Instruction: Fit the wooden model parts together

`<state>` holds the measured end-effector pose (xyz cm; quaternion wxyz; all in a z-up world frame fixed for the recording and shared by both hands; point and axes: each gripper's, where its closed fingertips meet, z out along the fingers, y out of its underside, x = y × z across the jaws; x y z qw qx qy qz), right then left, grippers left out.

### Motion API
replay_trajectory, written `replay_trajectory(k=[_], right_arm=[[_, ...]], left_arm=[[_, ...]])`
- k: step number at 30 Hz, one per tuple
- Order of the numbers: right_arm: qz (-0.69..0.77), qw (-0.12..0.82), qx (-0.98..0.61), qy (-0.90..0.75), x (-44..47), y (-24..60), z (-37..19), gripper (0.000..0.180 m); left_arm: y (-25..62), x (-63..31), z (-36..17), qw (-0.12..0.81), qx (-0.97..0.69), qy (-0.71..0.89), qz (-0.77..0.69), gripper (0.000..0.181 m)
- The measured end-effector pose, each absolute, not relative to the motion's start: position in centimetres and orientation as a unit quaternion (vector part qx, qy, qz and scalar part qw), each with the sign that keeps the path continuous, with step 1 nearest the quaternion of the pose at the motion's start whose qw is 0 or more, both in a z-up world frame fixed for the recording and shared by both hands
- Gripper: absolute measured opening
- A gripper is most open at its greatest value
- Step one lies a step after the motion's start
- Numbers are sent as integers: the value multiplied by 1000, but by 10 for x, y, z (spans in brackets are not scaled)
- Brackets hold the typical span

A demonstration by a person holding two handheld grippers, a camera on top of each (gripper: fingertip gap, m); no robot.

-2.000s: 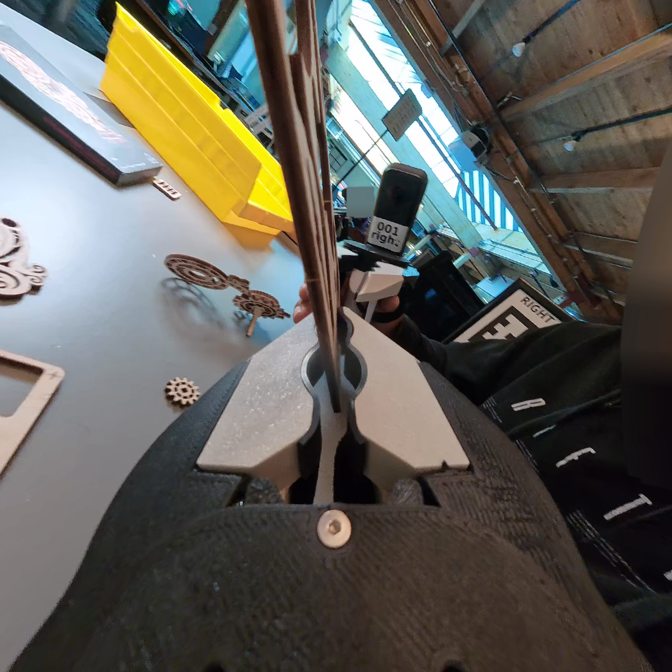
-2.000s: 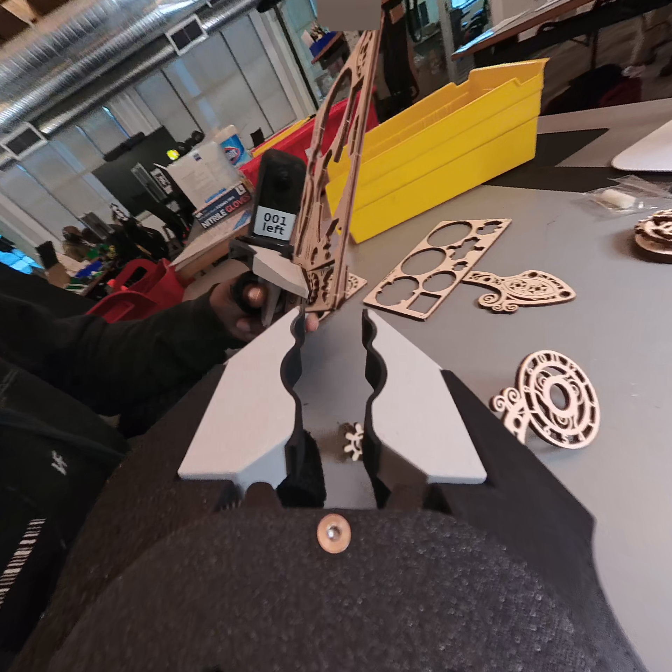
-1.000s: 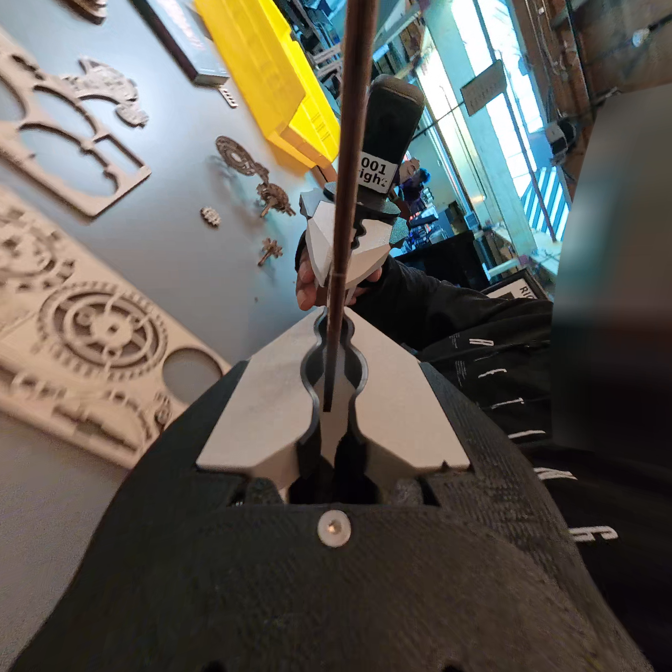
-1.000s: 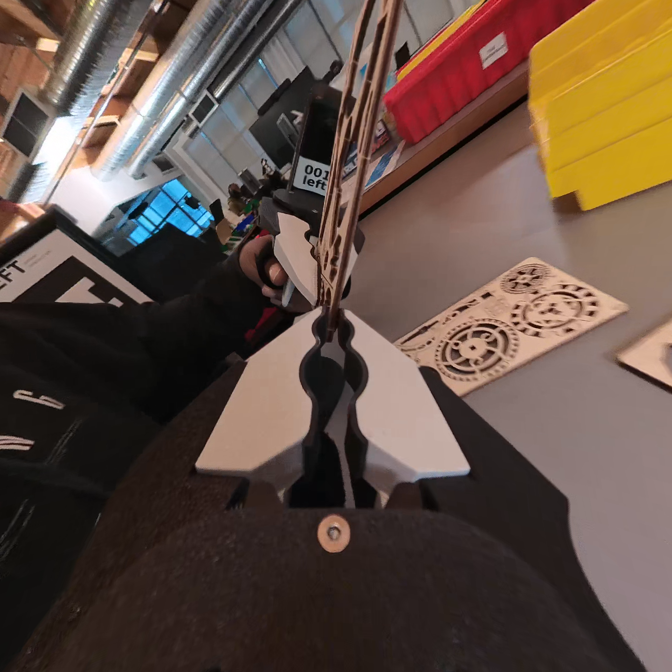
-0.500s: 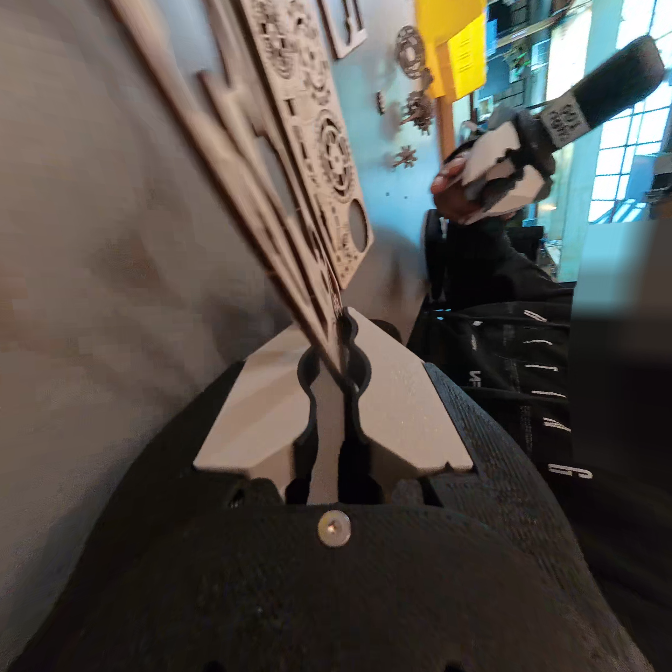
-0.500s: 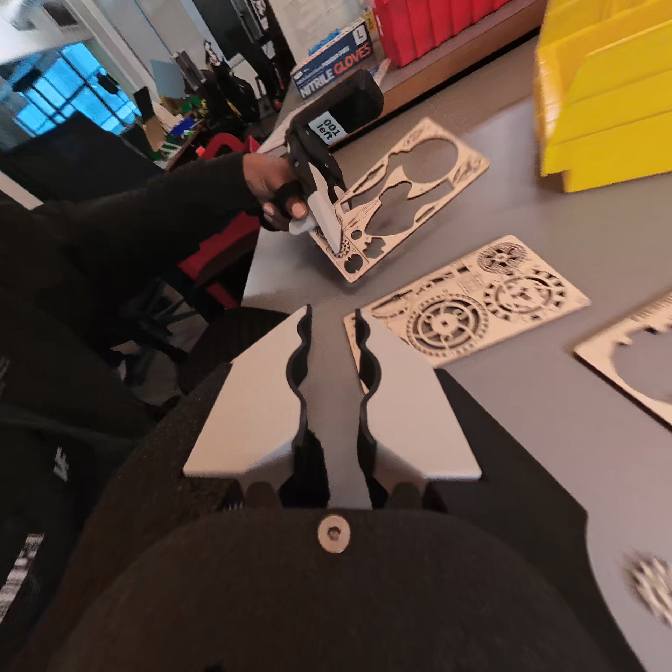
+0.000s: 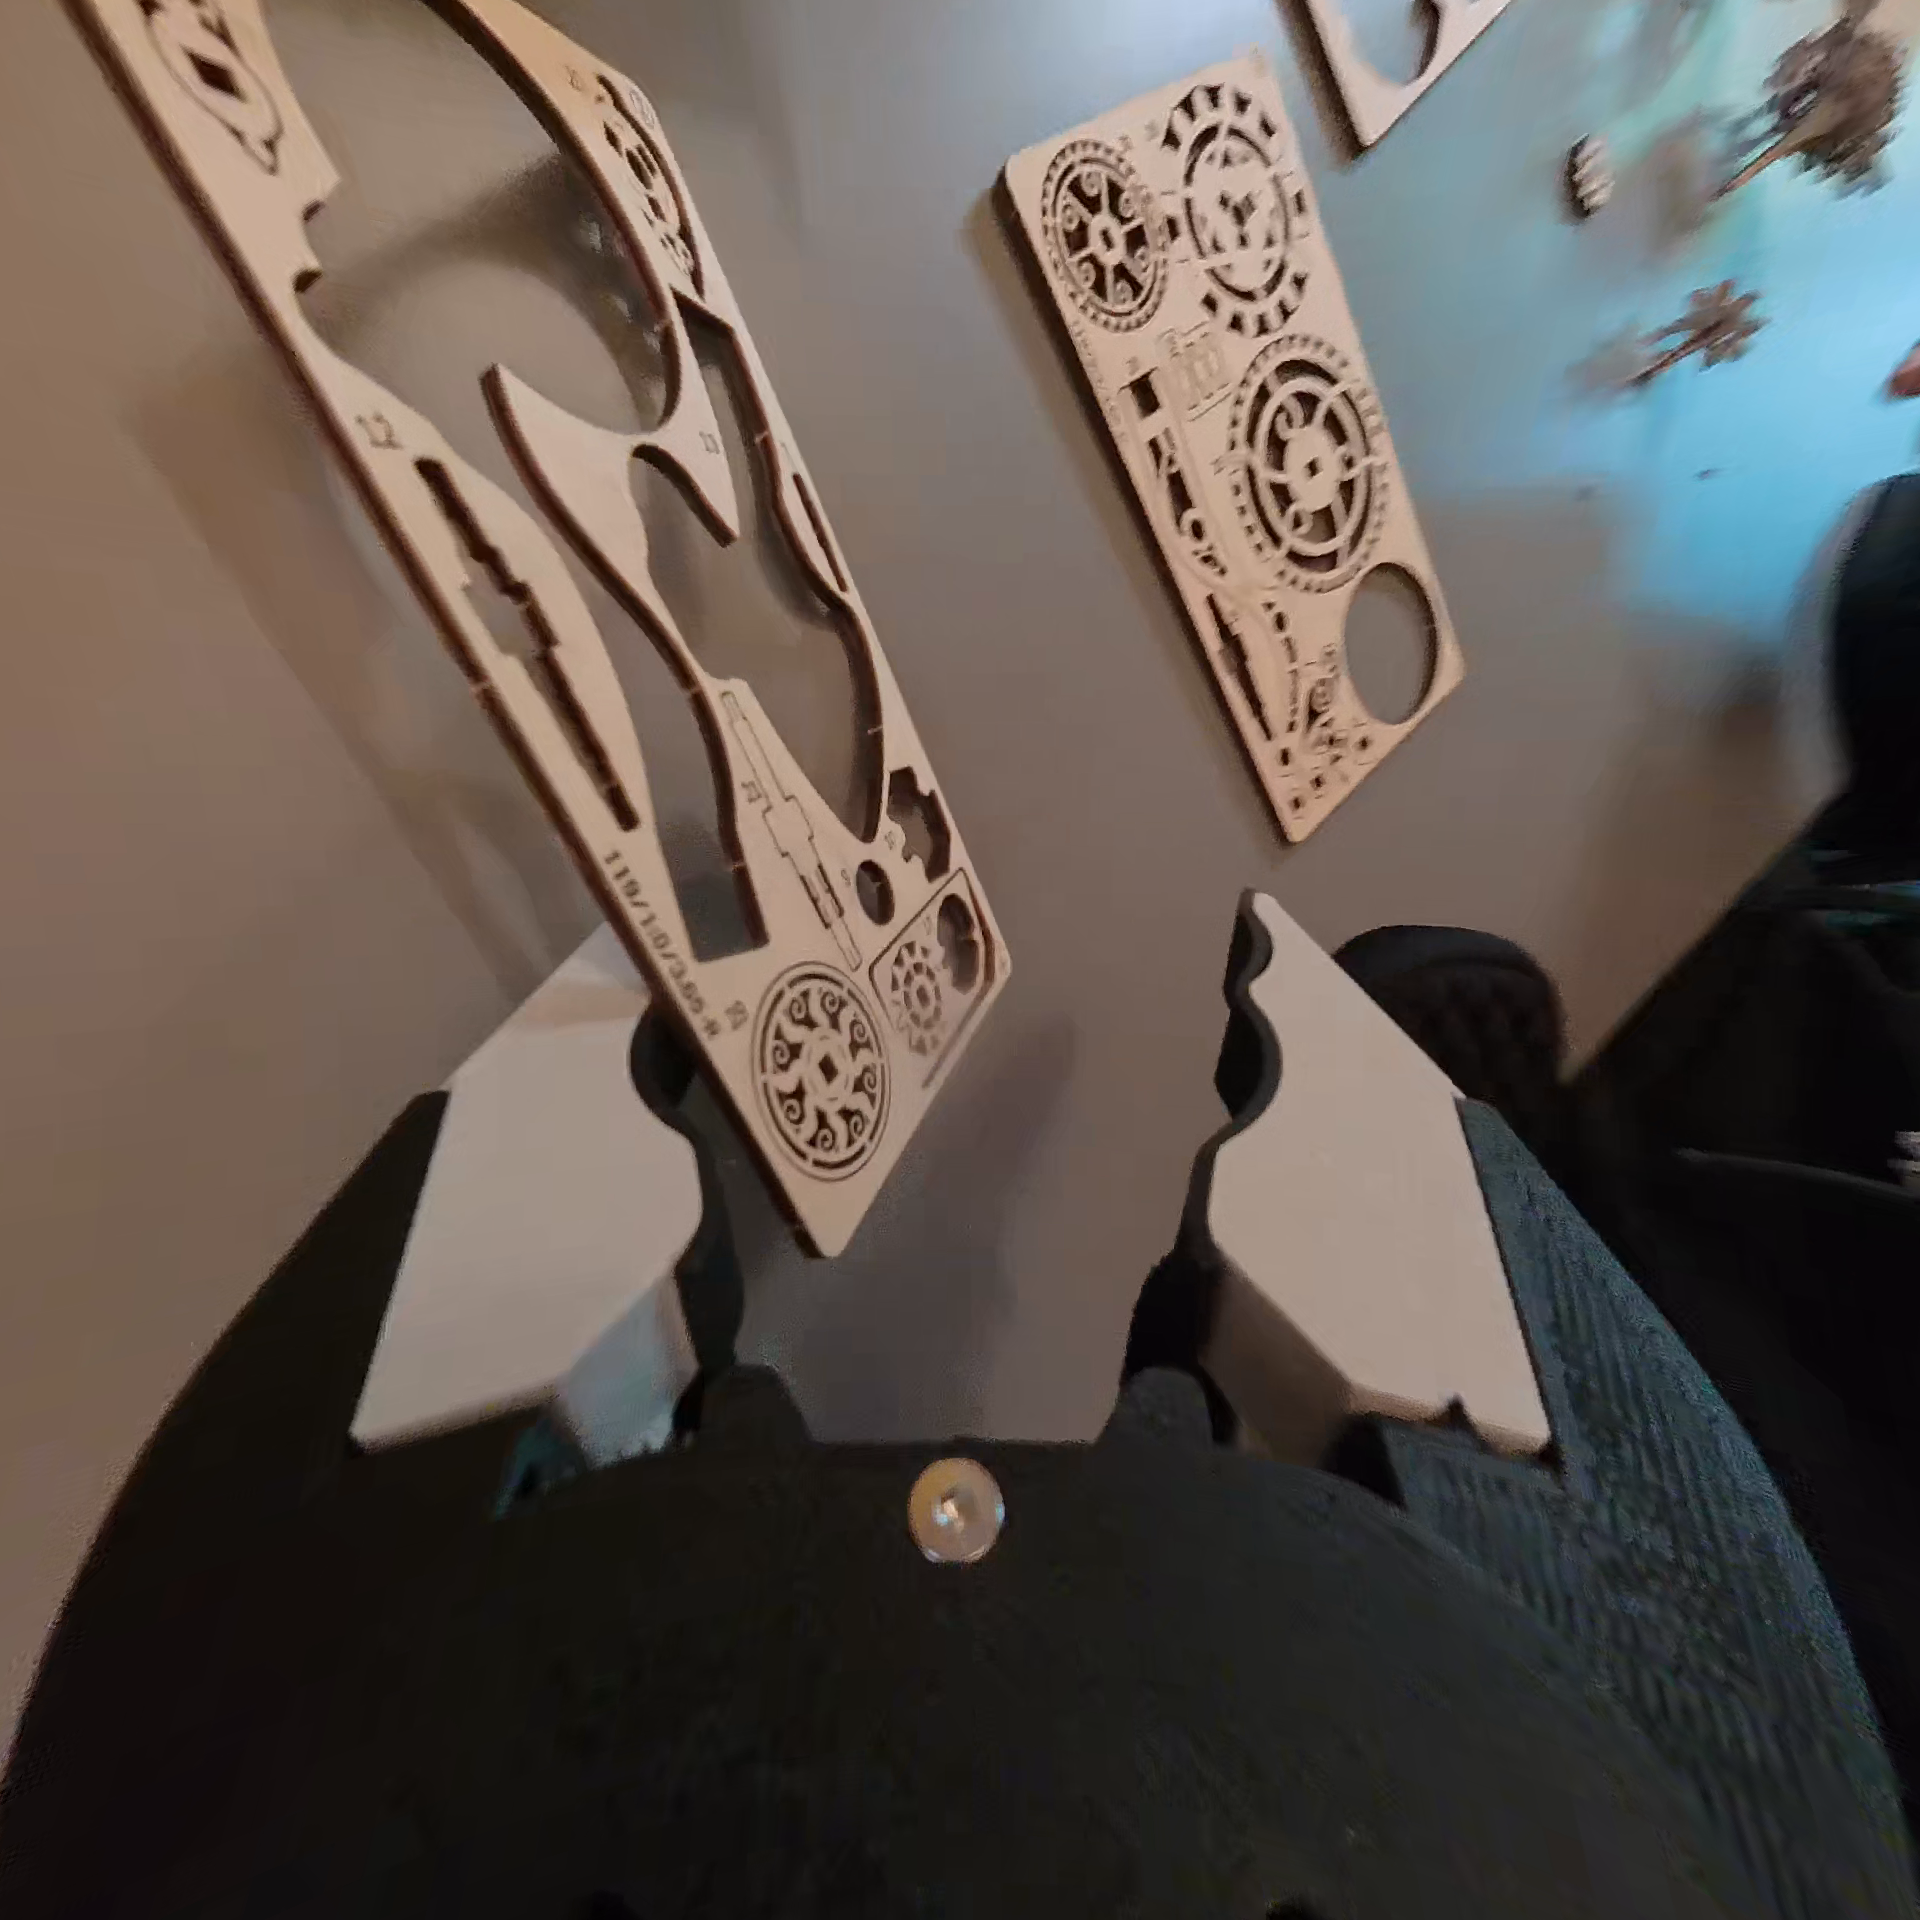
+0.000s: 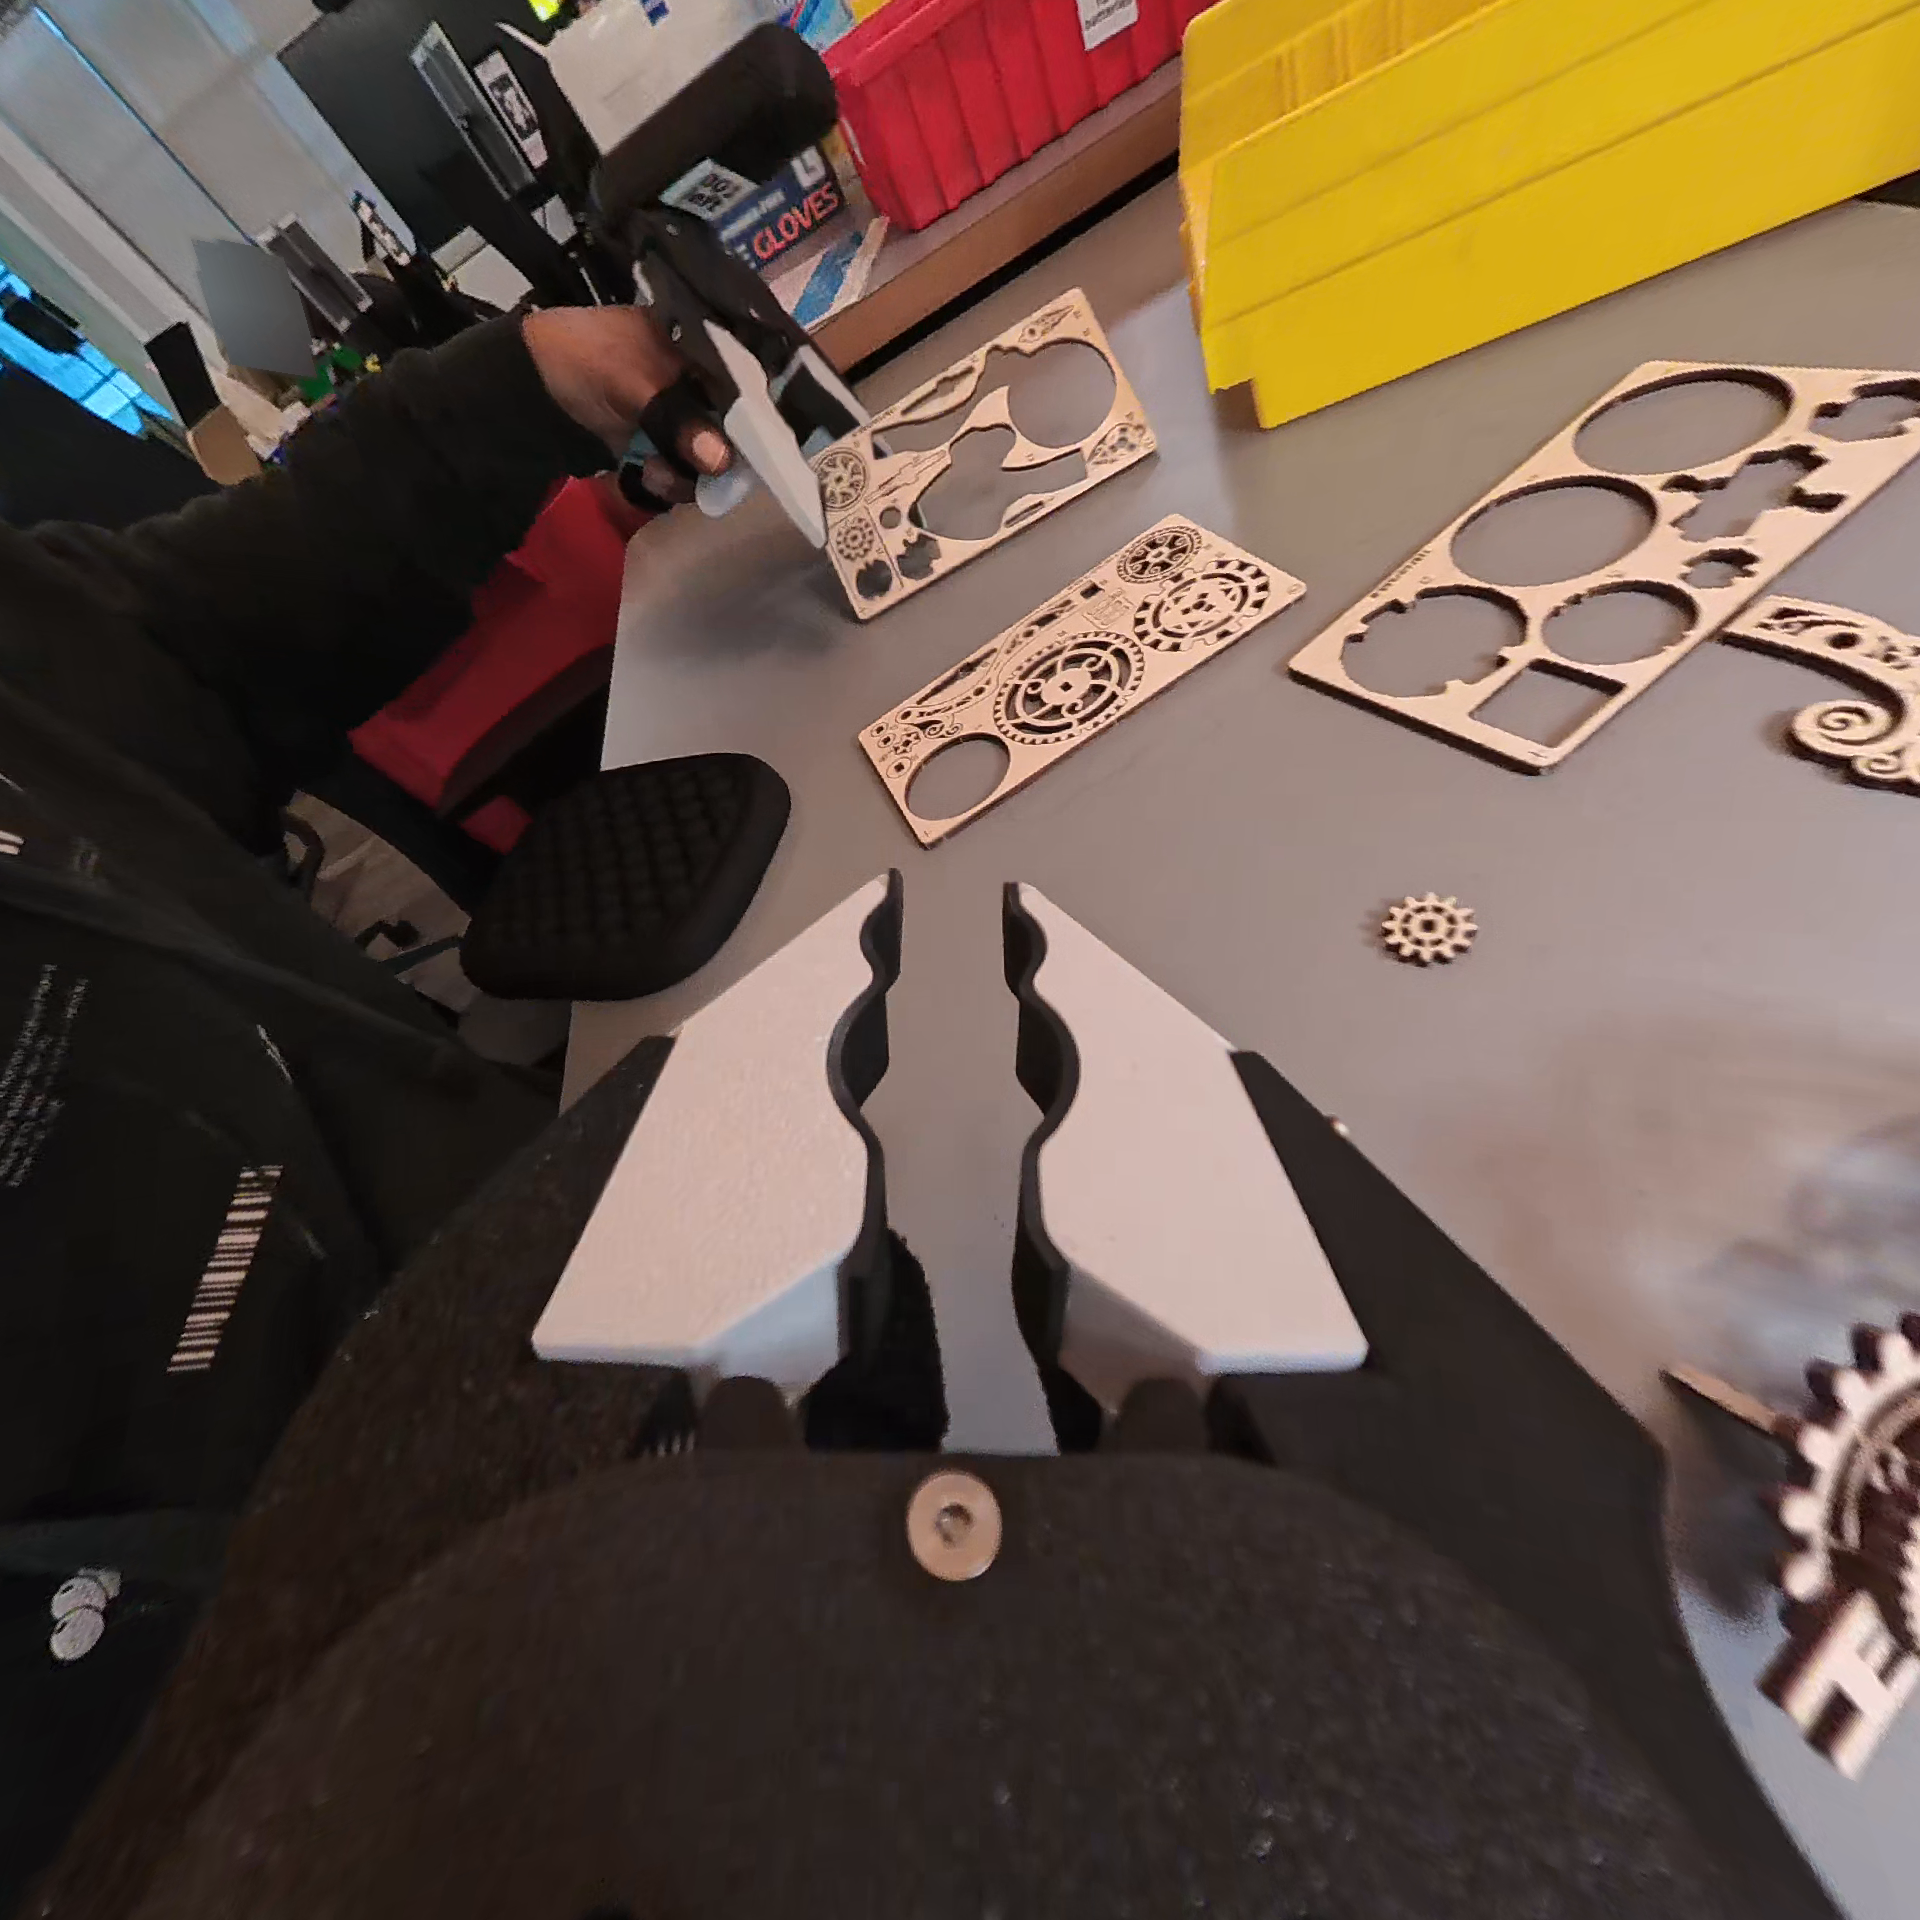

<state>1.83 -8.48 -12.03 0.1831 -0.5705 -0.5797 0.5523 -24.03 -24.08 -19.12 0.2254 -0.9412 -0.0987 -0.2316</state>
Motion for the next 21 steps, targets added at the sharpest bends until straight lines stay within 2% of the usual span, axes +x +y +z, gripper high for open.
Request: replay_trajectory(k=[7, 13, 16, 19, 20, 21], right_arm=[[553, 199, -570, -574, 24, -75, -119, 17], [546, 207, -567, -581, 26, -74, -117, 16], [547, 210, -567, -578, 26, -73, -116, 16], [530, 228, -572, -582, 25, -67, -119, 19], [516, 234, -576, -590, 25, -64, -123, 19], [493, 241, -580, -602, 24, -60, -129, 21]], left_arm=[[-240, -259, -218, 227, -973, -12, -41, 130], [-222, -247, -216, 282, -959, 21, -11, 122], [-210, -241, -198, 341, -939, 45, -6, 118], [-194, -222, -157, 430, -900, 65, -26, 101], [-189, -212, -142, 460, -884, 77, -33, 87], [-184, -205, -129, 484, -870, 86, -28, 66]])
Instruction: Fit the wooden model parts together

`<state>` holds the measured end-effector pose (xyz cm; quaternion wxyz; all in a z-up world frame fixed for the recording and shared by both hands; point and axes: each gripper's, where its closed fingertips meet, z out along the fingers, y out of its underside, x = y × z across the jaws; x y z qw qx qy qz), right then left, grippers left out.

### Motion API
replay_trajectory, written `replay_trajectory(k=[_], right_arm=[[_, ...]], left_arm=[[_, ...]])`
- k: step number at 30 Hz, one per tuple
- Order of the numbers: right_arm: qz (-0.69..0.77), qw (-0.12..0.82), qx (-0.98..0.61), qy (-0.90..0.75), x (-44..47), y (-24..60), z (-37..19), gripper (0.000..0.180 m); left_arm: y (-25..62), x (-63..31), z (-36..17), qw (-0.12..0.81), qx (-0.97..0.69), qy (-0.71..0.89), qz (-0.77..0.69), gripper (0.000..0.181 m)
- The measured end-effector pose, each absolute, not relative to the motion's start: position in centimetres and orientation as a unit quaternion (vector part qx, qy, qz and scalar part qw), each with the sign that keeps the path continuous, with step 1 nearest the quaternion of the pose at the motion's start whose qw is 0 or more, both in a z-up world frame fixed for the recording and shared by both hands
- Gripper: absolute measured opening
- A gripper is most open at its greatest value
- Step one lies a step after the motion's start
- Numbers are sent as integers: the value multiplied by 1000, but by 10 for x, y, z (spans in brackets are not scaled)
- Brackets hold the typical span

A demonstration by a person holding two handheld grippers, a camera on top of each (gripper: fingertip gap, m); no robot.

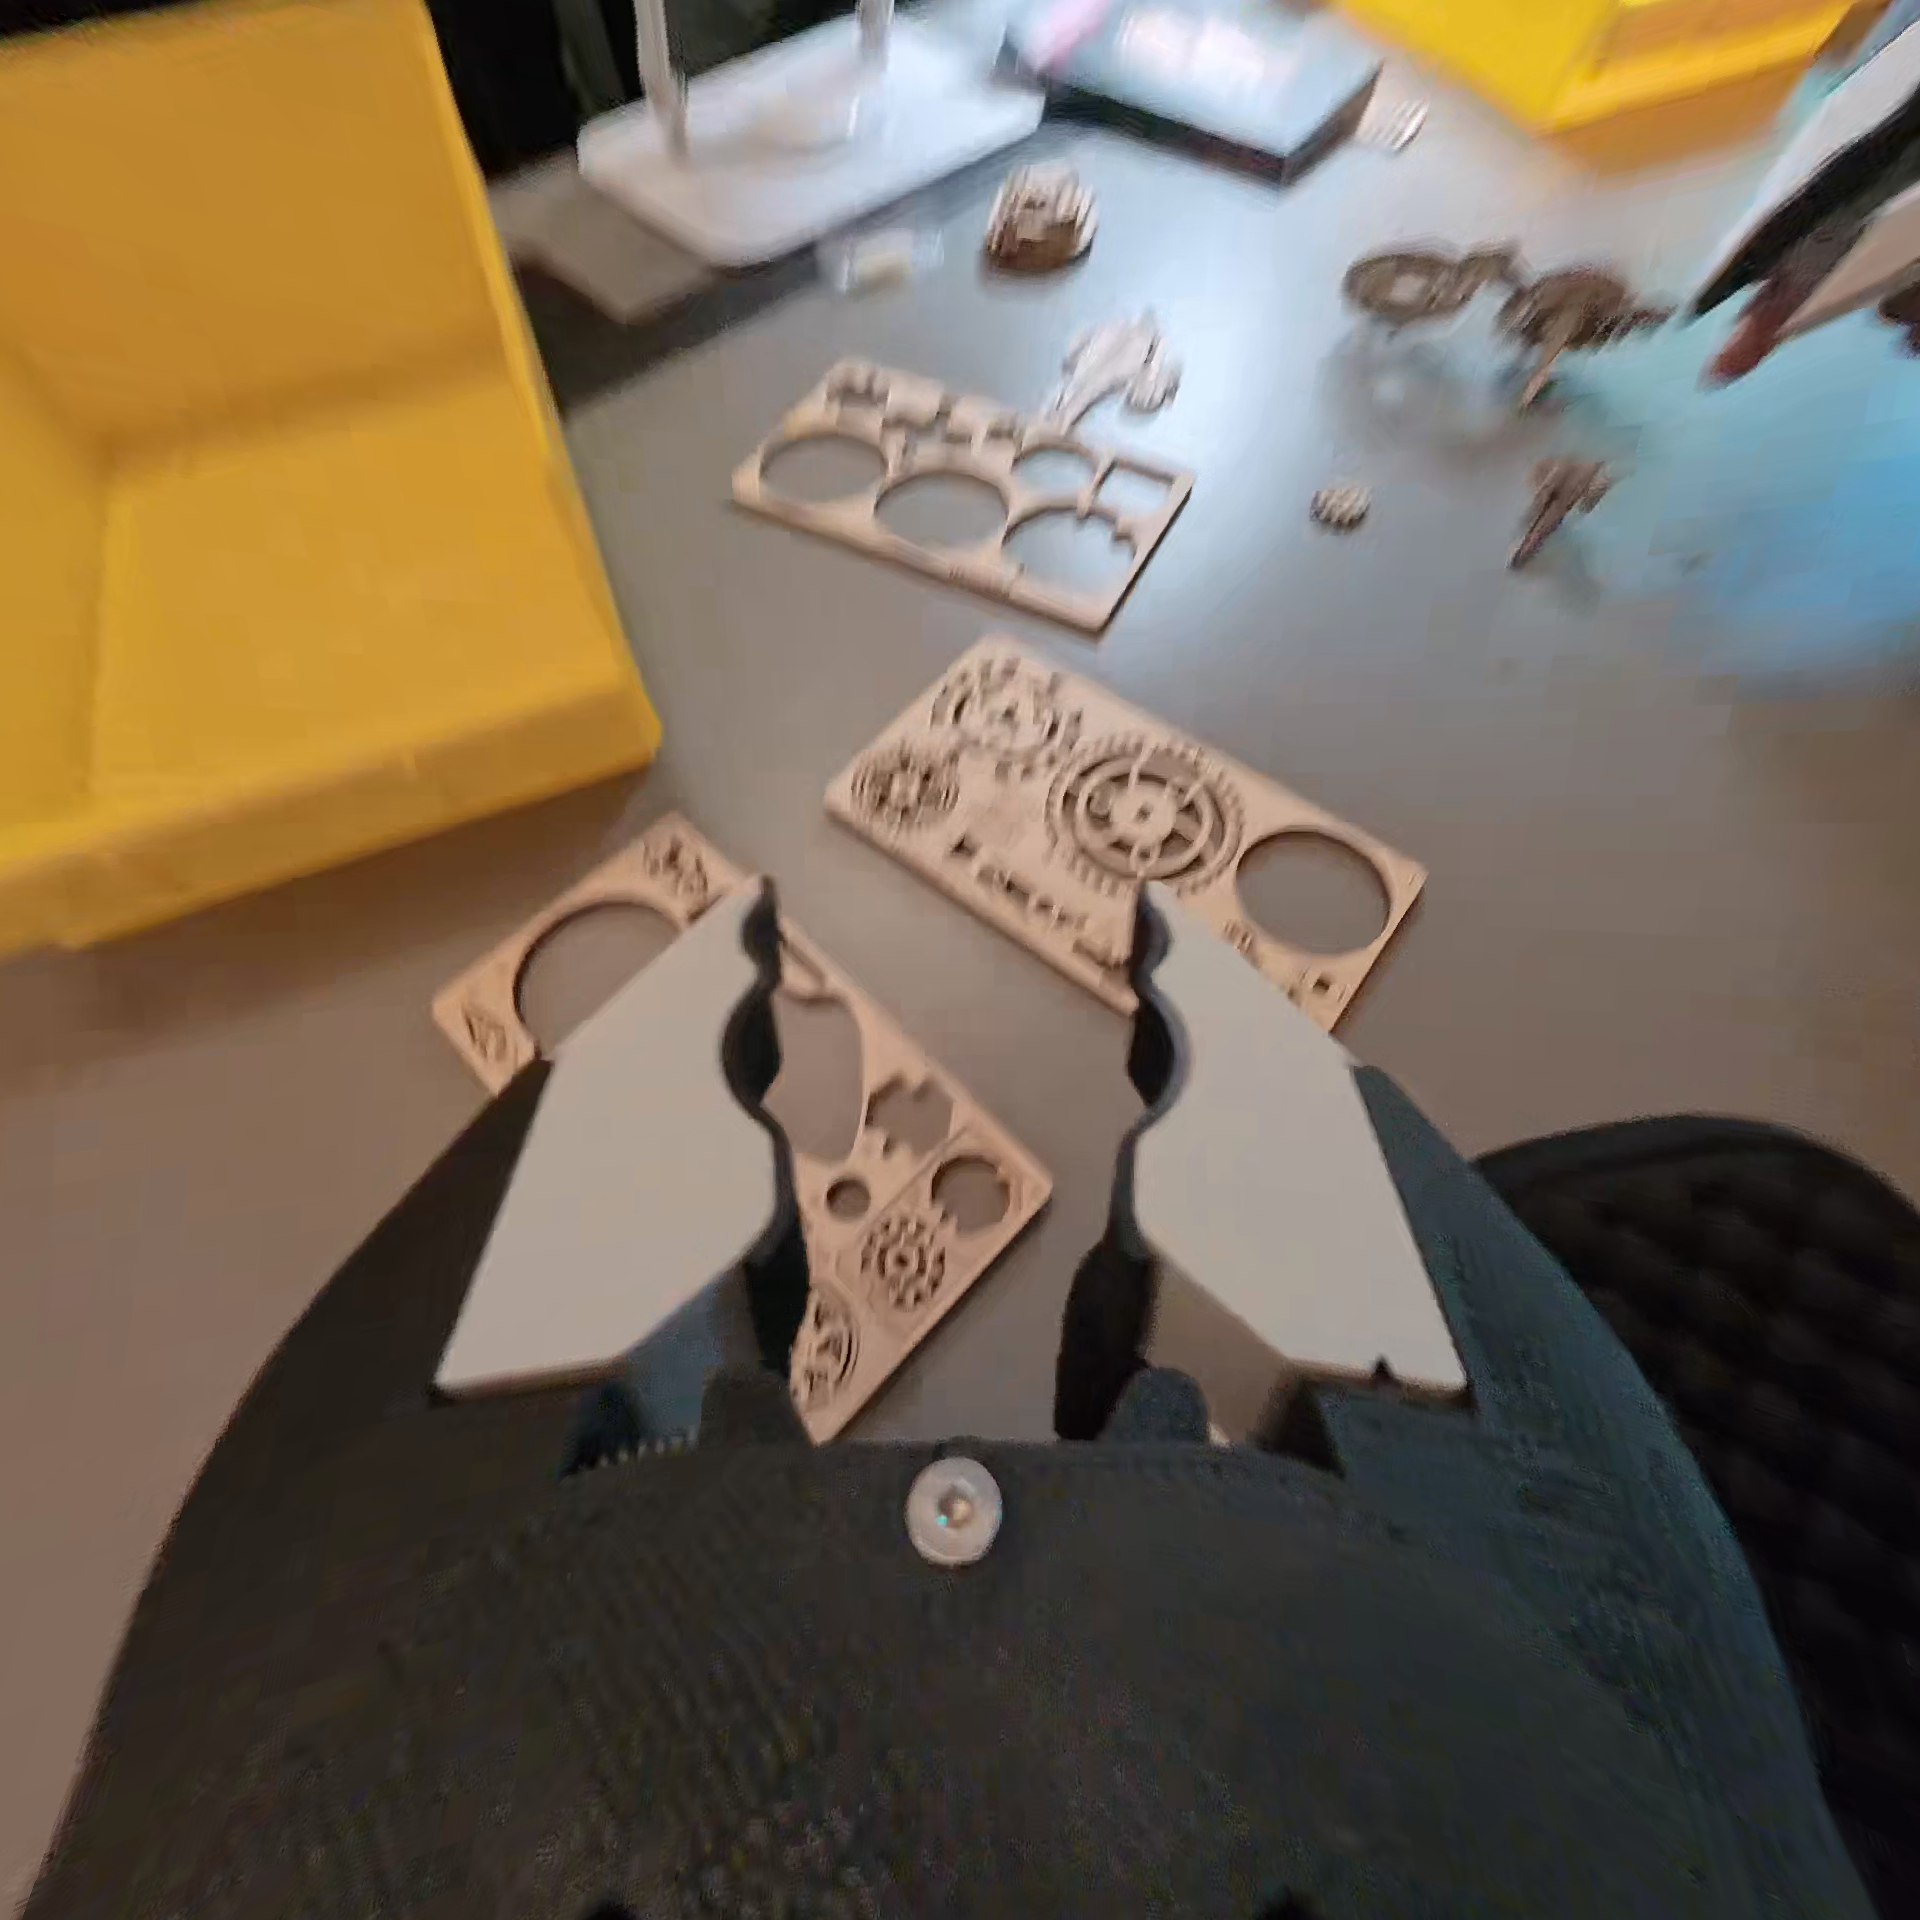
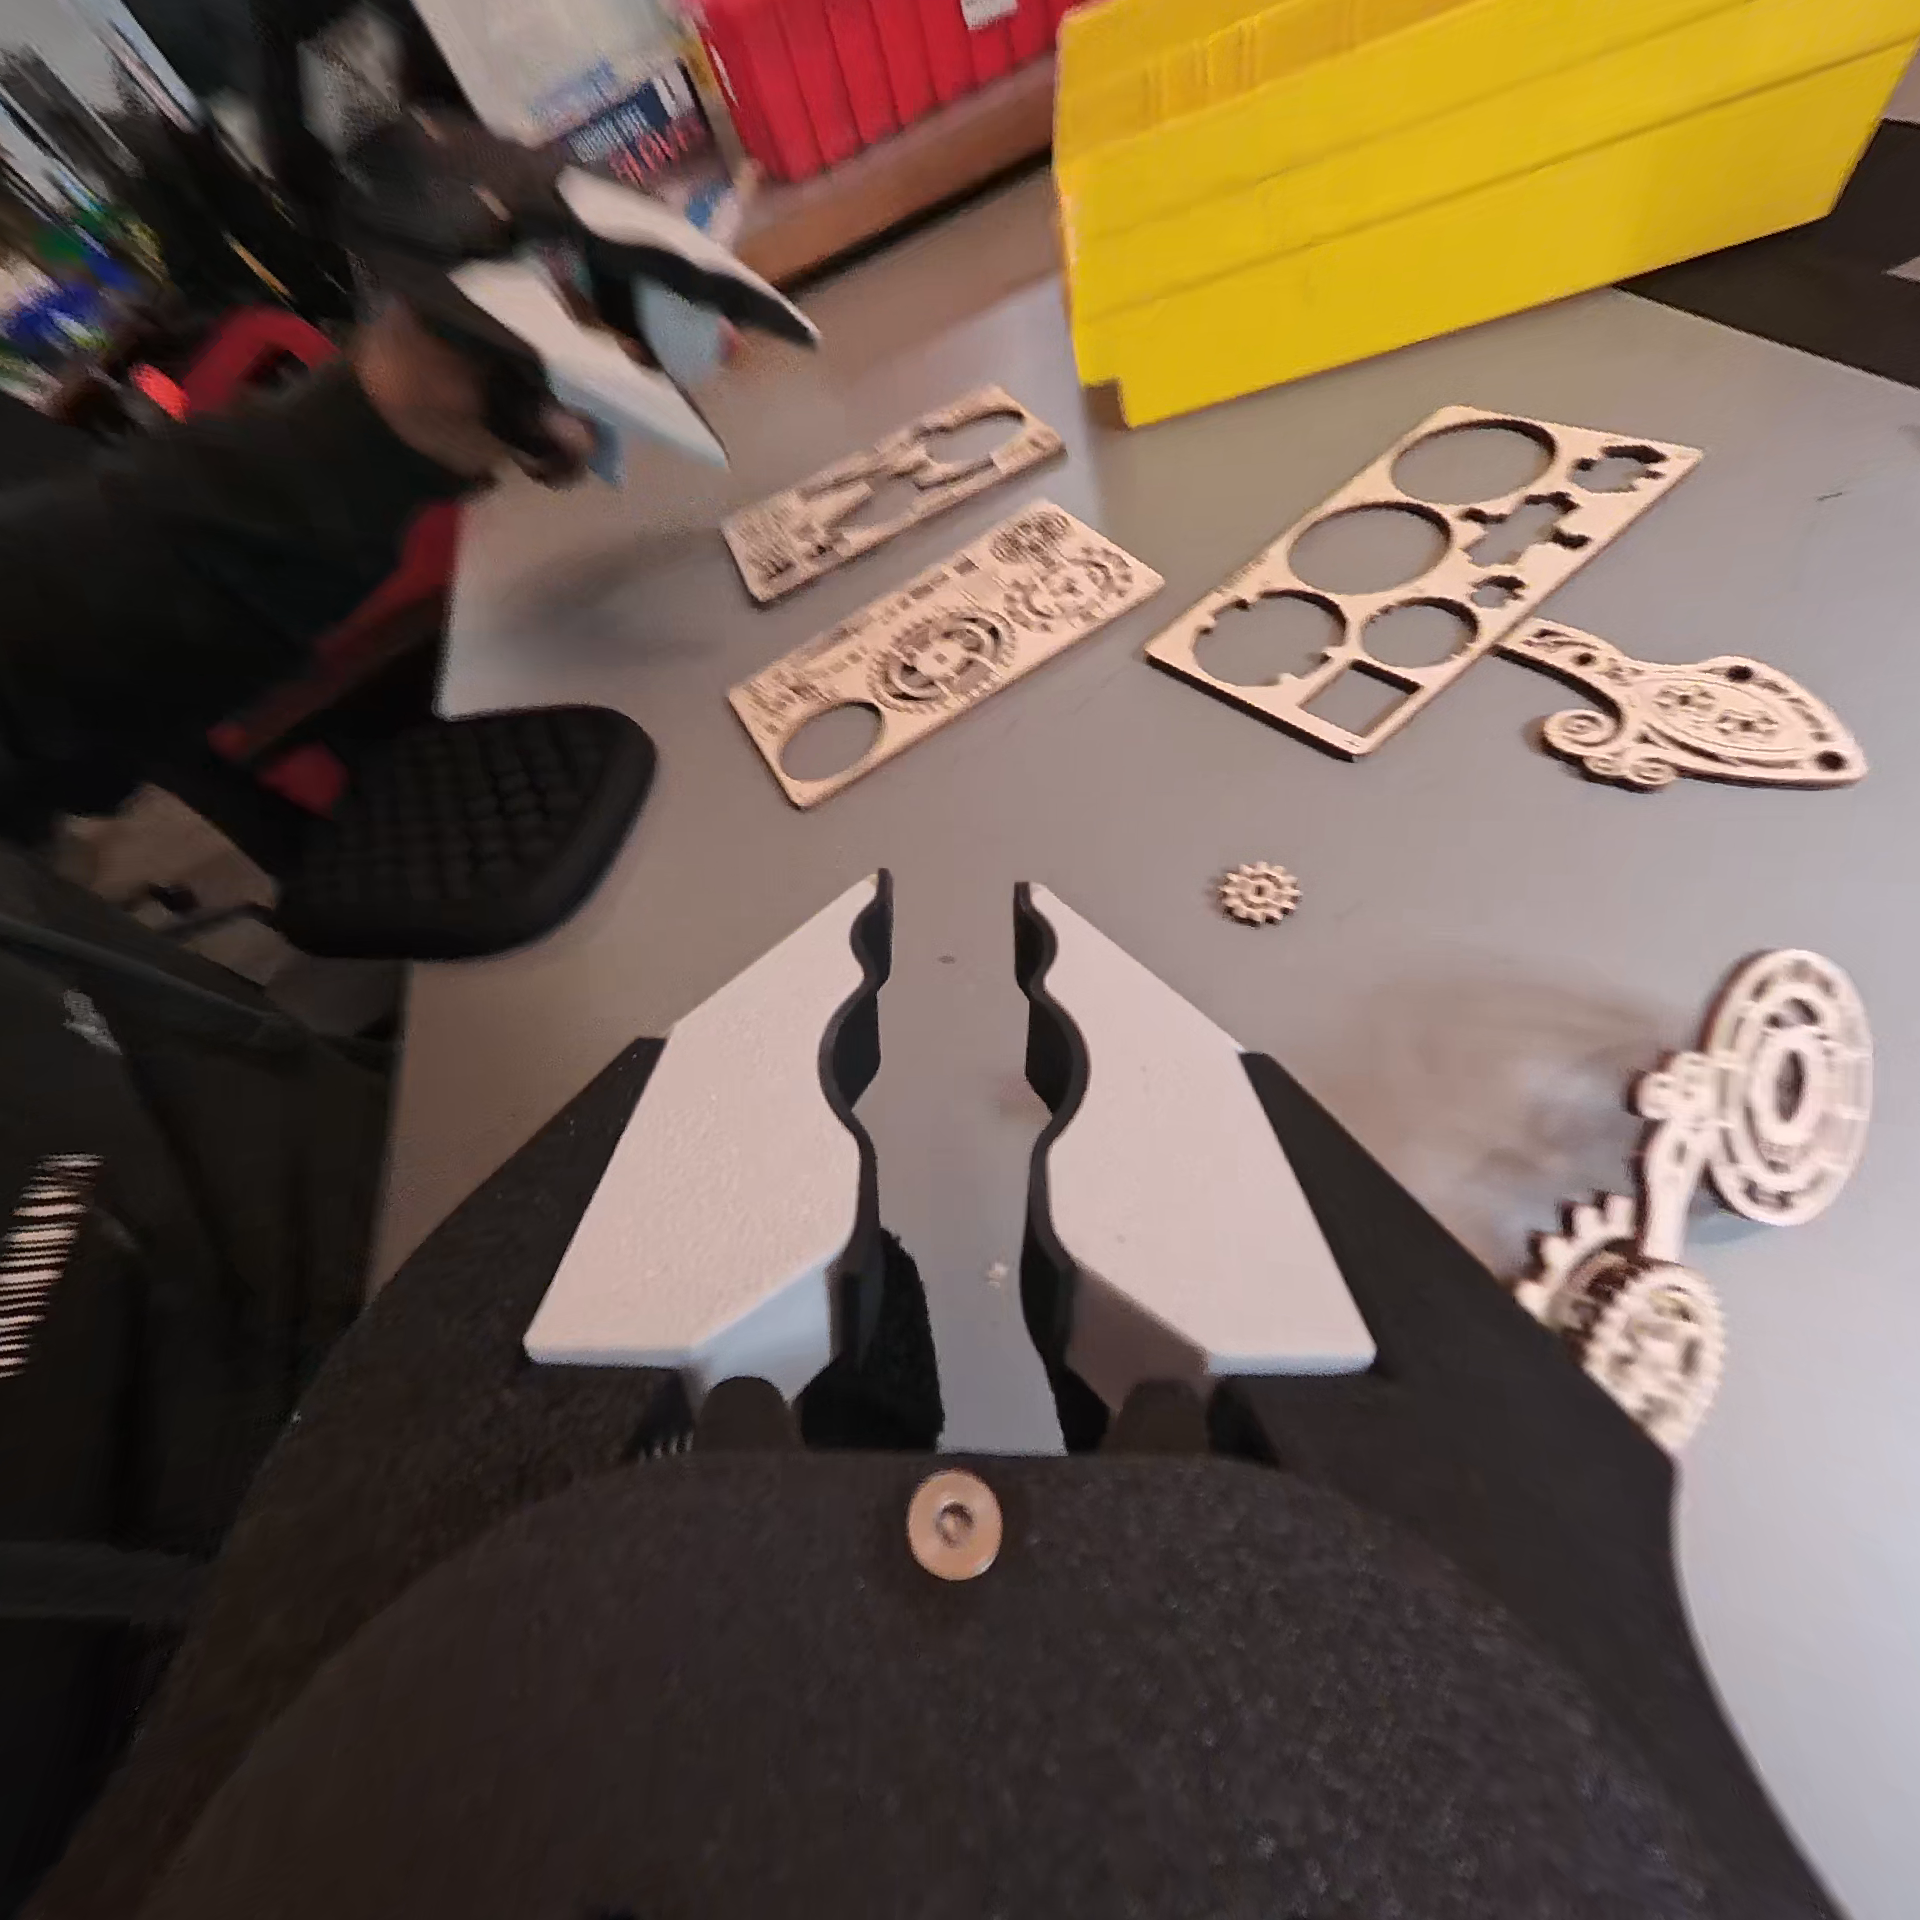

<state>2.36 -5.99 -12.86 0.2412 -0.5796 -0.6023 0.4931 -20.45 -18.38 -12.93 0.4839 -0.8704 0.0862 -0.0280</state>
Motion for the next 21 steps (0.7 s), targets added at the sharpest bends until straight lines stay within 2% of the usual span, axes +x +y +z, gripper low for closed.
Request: replay_trajectory(k=[3, 5, 9, 11, 15, 16, 18, 21], right_arm=[[387, 281, -588, -653, 18, -36, -152, 24], [339, 276, -588, -681, 12, -25, -165, 25], [285, 214, -592, -723, -5, -22, -188, 35], [253, 207, -591, -737, -17, -20, -194, 35], [208, 173, -612, -743, -33, -12, -211, 36], [200, 168, -615, -744, -34, -11, -214, 34], [192, 165, -616, -746, -35, -9, -214, 19], [193, 163, -605, -755, -32, -12, -213, 17]], left_arm=[[-163, -174, -102, 543, -831, 117, -37, 29], [-145, -150, -94, 563, -813, 129, -67, 15], [-106, -105, -77, 595, -773, 122, -181, 10], [-89, -95, -56, 640, -728, 103, -223, 10], [-74, -101, -24, 737, -645, 117, -163, 17], [-75, -99, -21, 746, -636, 138, -141, 19], [-77, -94, -20, 749, -632, 170, -103, 21], [-74, -92, -29, 734, -647, 184, -97, 25]])
